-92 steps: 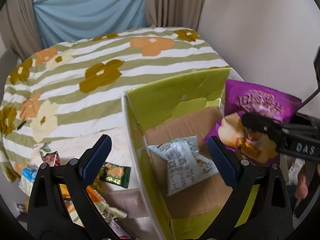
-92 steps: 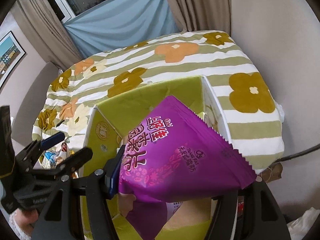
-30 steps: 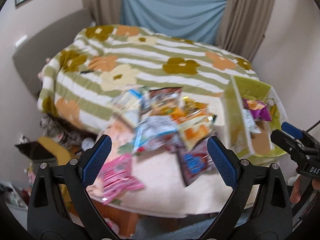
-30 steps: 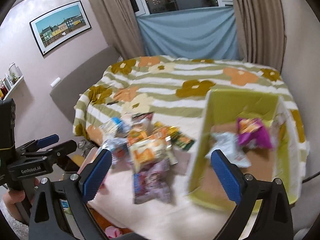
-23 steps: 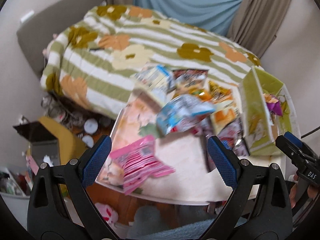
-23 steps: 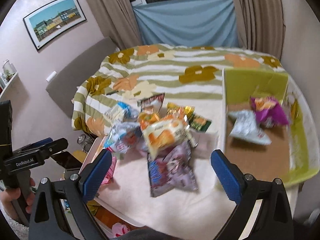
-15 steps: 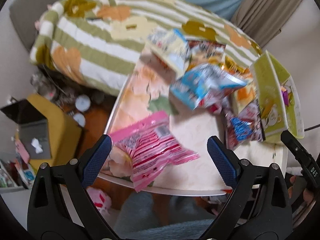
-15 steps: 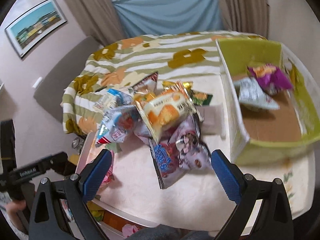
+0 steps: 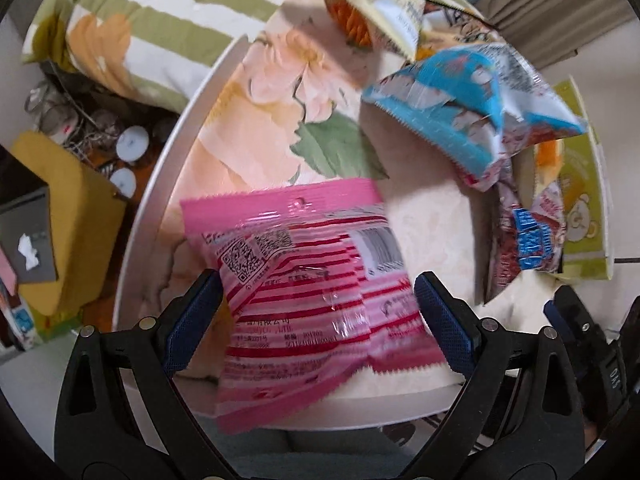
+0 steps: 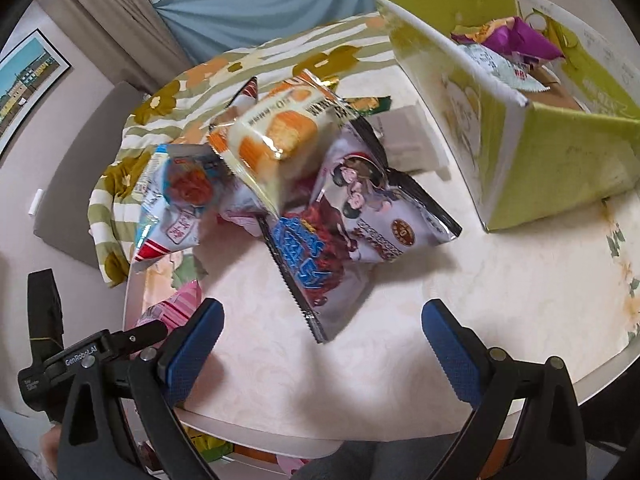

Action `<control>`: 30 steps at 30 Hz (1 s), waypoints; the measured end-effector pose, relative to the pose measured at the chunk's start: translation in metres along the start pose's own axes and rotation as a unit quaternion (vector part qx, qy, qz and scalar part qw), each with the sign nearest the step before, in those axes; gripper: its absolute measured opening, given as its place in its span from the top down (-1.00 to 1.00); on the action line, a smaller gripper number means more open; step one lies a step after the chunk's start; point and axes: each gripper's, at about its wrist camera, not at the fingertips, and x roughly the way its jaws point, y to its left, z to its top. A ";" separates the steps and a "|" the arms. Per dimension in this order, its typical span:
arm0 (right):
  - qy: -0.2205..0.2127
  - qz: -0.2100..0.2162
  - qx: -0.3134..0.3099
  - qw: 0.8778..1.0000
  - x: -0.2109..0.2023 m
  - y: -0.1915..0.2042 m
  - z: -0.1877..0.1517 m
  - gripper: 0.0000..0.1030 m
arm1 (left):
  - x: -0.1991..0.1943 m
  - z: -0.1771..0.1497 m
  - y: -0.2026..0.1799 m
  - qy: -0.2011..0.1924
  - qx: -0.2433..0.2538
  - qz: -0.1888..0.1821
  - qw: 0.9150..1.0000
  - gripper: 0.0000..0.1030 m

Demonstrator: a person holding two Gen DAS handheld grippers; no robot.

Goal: Organize snacks
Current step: 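Grasp the pink striped bag with the left tool while the right tool reaches the dark bag, then lift the pink bag with the left tool while the right tool grasps the dark 'Sports' bag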

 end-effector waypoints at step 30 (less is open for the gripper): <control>-0.019 0.064 0.096 0.993 0.054 -0.032 0.038 -0.92 | 0.004 -0.001 -0.036 -0.010 0.045 0.034 0.998 -0.59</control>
